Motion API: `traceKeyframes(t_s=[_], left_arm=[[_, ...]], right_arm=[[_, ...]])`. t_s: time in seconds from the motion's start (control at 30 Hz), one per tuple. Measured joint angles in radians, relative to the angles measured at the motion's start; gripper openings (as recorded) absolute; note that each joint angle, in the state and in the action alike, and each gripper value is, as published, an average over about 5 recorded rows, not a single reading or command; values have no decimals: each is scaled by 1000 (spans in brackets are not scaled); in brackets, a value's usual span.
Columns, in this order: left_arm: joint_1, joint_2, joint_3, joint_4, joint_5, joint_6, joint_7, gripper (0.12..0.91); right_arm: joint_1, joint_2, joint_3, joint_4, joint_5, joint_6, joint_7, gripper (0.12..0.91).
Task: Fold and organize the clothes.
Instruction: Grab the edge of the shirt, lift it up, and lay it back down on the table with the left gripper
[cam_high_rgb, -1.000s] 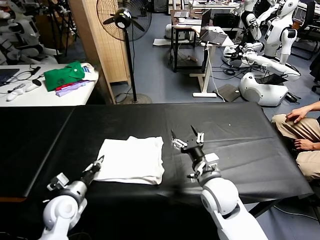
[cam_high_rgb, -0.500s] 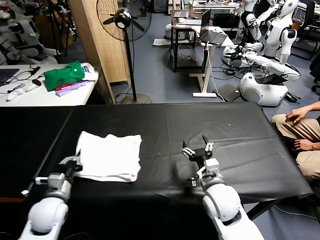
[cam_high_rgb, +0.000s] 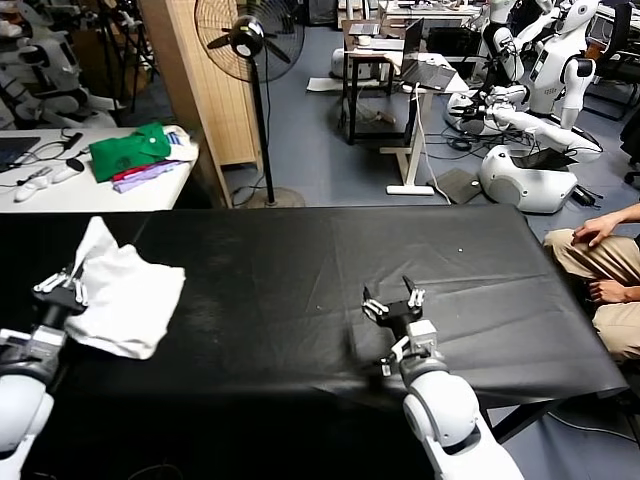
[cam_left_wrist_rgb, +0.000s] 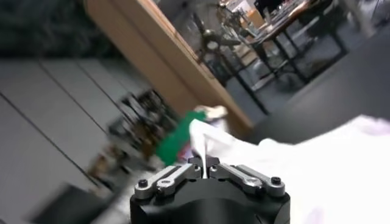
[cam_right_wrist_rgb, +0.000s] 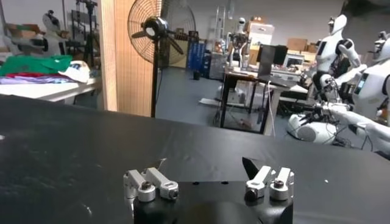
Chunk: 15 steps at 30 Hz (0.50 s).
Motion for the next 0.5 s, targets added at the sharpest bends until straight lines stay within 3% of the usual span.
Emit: traceKeyframes(t_s=[0.23, 0.4, 0.5], left_arm=[[3, -95, 155, -134, -144, 67, -7, 149], [-43, -198, 332, -146, -188, 57, -24, 149], [-70, -258, 427, -129, -169, 34, -12, 149]], right_arm=[[-19, -4, 9, 0, 1, 6, -2, 798], [-35, -11, 15, 5, 25, 13, -7, 798], [-45, -20, 22, 18, 65, 14, -21, 798]])
